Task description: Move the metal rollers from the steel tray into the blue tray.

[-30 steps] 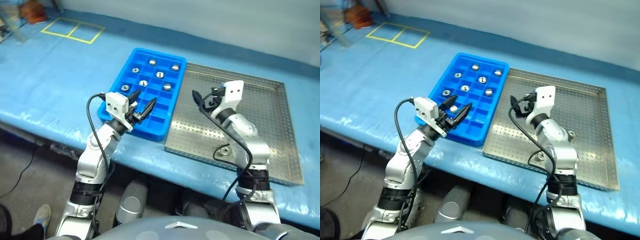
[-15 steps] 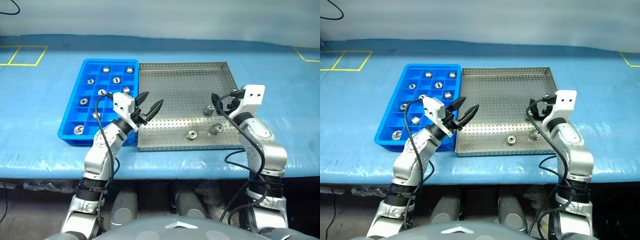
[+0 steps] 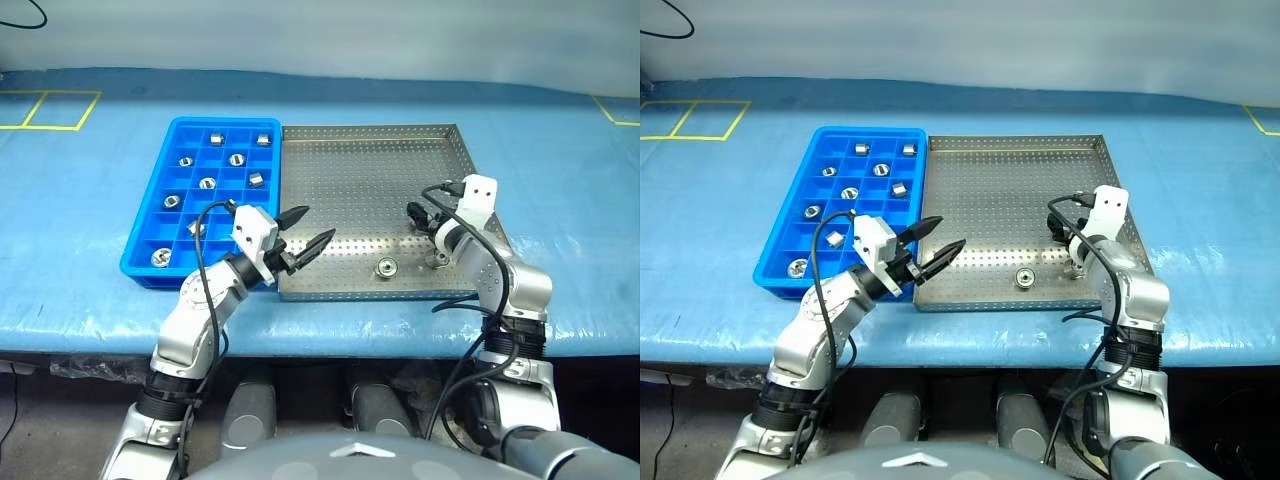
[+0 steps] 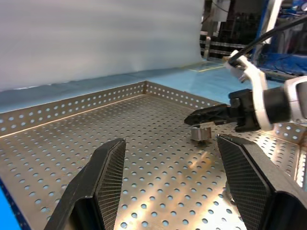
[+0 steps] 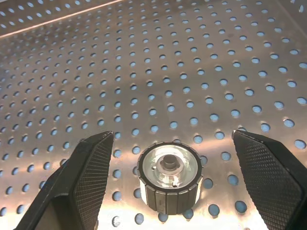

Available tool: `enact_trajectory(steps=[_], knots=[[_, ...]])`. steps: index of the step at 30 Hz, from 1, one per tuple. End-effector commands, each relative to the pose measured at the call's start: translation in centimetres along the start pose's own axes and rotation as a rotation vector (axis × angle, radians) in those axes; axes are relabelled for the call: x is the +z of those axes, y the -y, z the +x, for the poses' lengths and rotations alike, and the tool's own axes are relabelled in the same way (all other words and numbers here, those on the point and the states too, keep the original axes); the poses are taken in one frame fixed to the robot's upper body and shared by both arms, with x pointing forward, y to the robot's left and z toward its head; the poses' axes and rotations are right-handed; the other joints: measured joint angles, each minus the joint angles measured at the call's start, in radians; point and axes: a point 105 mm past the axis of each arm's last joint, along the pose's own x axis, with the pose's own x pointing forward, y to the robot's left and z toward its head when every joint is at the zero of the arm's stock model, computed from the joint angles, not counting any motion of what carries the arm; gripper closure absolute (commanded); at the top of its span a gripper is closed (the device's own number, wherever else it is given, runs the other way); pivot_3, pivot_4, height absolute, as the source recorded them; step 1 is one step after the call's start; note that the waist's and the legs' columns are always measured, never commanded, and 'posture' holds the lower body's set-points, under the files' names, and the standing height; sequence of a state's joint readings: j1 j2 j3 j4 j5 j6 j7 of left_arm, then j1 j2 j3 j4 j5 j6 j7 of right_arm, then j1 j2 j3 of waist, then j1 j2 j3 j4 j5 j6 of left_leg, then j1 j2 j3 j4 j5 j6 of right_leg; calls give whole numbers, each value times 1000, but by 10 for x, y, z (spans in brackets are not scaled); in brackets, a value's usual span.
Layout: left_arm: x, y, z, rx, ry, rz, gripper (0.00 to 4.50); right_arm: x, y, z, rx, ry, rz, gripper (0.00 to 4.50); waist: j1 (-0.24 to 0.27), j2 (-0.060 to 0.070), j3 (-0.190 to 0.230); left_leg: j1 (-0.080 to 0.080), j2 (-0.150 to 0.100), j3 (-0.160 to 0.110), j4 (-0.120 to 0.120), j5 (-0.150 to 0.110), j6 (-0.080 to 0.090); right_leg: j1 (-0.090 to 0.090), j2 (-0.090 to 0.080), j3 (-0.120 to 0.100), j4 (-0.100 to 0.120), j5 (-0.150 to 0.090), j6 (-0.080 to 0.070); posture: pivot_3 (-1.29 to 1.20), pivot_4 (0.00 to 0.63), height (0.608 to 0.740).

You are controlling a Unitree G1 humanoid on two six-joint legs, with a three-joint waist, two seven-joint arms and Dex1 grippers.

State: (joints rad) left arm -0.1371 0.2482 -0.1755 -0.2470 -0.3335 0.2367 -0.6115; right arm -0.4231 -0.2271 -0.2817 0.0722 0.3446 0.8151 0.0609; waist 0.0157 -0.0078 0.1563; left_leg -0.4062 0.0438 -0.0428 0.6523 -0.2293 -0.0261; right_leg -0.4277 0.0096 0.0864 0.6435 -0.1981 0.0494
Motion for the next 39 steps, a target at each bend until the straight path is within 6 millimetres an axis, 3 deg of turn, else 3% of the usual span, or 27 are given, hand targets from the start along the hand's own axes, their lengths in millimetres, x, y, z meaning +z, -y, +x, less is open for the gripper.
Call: enact_trajectory(steps=[1,4,10,14,20,25,28,33,39], knots=[[12,7,1,-32,33,33,1152,7,-4,4,5,12,-22,319,-1,0,0,0,0,0,0,0,0,0,0,0,0,0,0,189,150,740],[12,6,1,-24,28,54,1152,-2,-4,7,-17,-19,-154,918,0,0,0,0,0,0,0,0,0,0,0,1,0,0,0,194,150,740],[11,10,-1,-37,13,79,1152,-3,-17,7,43,-8,-180,2798,4,0,0,0,0,1,-1,0,0,0,0,1,0,0,0,216,150,740],[12,9,-3,-17,9,92,1152,4,-29,6,92,36,-220,2793,4,0,0,1,0,2,-1,0,0,-1,0,2,0,0,0,227,150,740],[24,-1,-10,50,50,119,1152,39,-61,0,222,217,-225,2793,7,0,1,1,0,3,-2,0,0,-2,0,4,0,0,0,265,150,740],[33,-8,-18,122,82,144,1152,58,-95,-8,368,316,-263,2793,23,0,1,1,0,4,-3,0,0,-2,0,5,0,0,1,316,150,740],[32,-10,-24,157,73,157,1152,66,-125,-16,504,361,-293,2793,33,0,1,1,0,5,-3,0,0,-2,0,5,-1,0,0,361,150,740],[30,-9,-35,204,58,166,1152,54,-155,-17,661,302,-317,2793,69,0,1,1,0,5,-5,0,0,-3,1,5,-1,0,0,447,150,740],[23,-9,-48,266,2,192,1152,36,-171,-8,718,218,-385,2793,129,-1,1,1,0,5,-5,0,0,-4,0,5,-1,0,0,529,150,740]])
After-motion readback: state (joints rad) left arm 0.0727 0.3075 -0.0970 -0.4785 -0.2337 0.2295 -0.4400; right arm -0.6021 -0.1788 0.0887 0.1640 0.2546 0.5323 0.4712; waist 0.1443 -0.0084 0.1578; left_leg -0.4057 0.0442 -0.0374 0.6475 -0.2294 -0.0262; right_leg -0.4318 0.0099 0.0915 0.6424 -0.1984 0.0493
